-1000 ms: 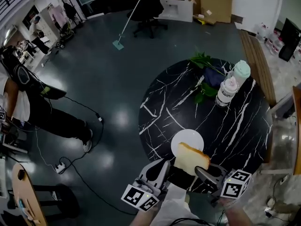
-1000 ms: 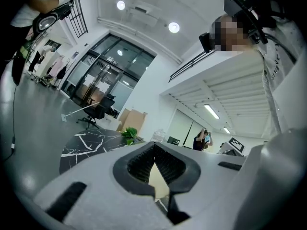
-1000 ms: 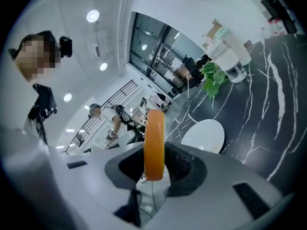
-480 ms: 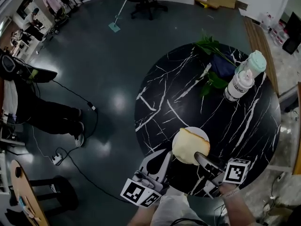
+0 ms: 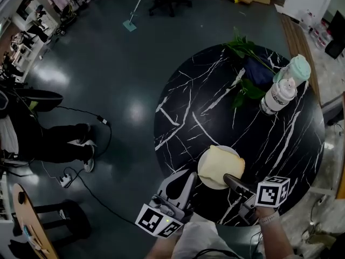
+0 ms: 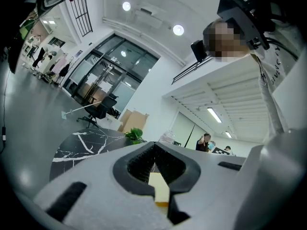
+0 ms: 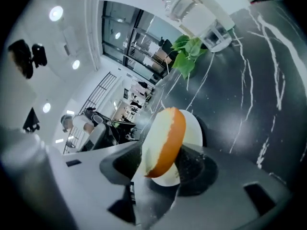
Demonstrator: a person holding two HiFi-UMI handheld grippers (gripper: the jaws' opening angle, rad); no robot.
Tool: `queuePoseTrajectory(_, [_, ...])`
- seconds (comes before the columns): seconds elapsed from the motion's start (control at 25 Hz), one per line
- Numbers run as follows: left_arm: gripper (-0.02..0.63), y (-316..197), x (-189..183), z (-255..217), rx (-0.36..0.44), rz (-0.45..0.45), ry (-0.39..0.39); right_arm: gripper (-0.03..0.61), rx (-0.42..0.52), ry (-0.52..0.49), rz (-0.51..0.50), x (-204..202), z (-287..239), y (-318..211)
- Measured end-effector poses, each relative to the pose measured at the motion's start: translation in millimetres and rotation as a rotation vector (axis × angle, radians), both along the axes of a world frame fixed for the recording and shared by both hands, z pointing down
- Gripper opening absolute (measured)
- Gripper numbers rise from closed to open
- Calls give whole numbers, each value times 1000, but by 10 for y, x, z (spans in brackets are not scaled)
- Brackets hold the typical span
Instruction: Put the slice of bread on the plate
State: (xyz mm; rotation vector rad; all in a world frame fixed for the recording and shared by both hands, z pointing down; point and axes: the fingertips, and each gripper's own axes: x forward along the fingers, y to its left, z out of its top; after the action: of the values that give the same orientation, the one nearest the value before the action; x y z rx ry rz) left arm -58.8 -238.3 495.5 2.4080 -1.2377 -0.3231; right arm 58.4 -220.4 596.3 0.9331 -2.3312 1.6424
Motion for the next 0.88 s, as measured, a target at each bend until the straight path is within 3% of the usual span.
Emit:
queuePoseTrajectory(0.2, [8,6,-1,1,-5,6,20,235,88,206,-137,-40,52,55])
queuePoseTrajectory(0.56, [8,53,-26,-42,-7,8,73,242,140,459,-433,1,15,100])
queuePoseTrajectory(0.76, [8,80,-30,-36,-12,14,84,291,213,499,-360,-4,-56,-84])
queuePoseTrajectory(0.88, [8,95,-43,-53,-11,14,93,348,269,593,-326,89,-53,-158])
